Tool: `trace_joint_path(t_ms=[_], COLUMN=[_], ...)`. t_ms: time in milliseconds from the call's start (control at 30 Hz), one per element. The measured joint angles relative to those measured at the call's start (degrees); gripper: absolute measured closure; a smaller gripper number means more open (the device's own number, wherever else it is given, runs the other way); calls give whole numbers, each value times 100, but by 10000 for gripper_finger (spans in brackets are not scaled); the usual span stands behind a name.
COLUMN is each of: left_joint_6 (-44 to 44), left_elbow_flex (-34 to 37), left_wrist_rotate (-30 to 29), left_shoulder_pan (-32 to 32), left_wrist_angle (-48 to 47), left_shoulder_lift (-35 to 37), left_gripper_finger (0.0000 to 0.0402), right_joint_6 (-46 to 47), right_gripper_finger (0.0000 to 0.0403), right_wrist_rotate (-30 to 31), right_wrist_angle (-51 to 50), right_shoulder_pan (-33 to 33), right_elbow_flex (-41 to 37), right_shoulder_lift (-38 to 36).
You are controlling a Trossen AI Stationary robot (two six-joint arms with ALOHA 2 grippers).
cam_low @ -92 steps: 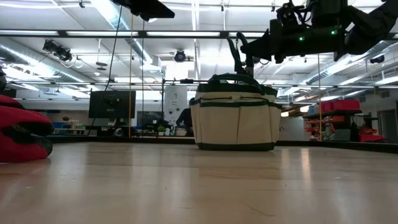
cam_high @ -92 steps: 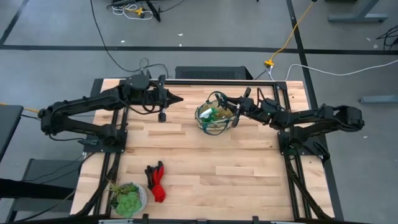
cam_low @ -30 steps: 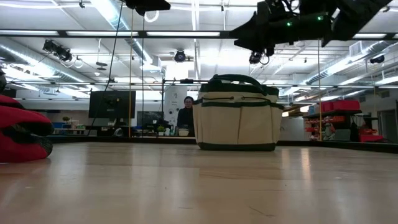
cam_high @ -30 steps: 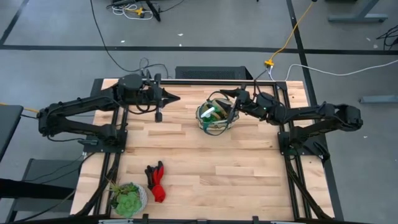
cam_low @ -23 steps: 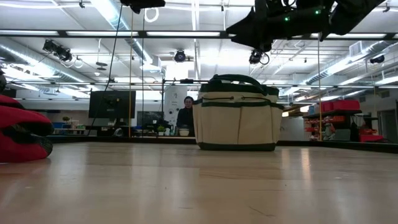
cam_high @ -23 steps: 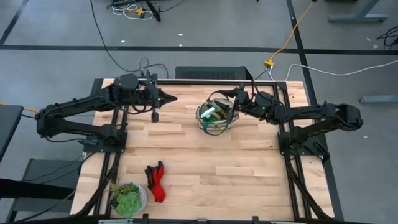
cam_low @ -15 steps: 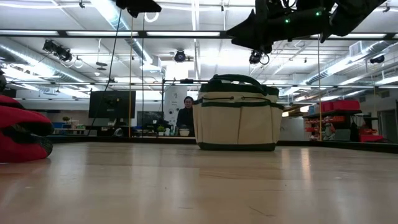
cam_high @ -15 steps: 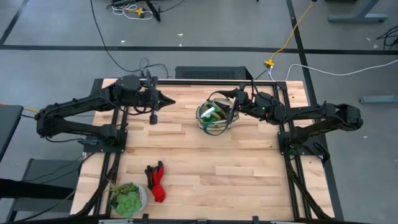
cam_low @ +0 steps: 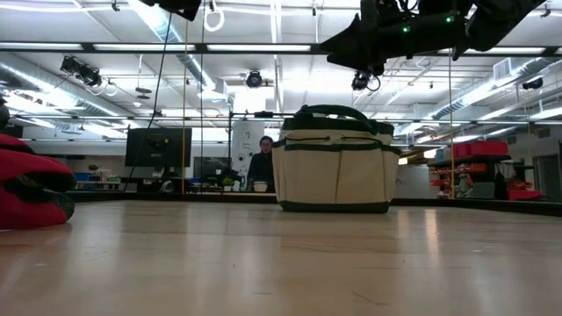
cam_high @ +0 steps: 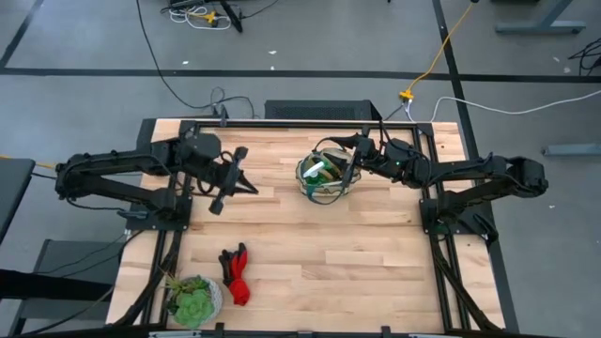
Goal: Pick & Place Garden tools in Gardening bag
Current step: Put the red gloves into the gardening bag
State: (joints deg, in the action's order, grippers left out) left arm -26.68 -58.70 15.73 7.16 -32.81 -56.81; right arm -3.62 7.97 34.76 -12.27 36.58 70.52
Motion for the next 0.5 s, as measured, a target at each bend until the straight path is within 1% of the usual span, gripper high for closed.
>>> trace_joint_path(t_ms=[267,333,400,500], left_joint_6=[80,367,685,940], left_elbow_flex=[17,-2,9,-7], left_wrist_rotate=[-2,15,3,14], left_shoulder_pan=[-483,-569,-620,-647], left_wrist_angle=[-94,-21,-172,-171], left_shoulder_lift=[-202,-306,-344,-484], left_gripper_finger=[380,380,379,367], right_joint_6=[11,11,11,5], right_gripper_finger=[153,153,153,153], right_wrist_rotate=[-2,-2,-4,-4], right_wrist_angle=[-15,-22,-22,-64], right_shoulder_pan=[2,0,2,2], right_elbow_flex=[0,0,0,-1], right_shoulder_lift=[0,0,0,0])
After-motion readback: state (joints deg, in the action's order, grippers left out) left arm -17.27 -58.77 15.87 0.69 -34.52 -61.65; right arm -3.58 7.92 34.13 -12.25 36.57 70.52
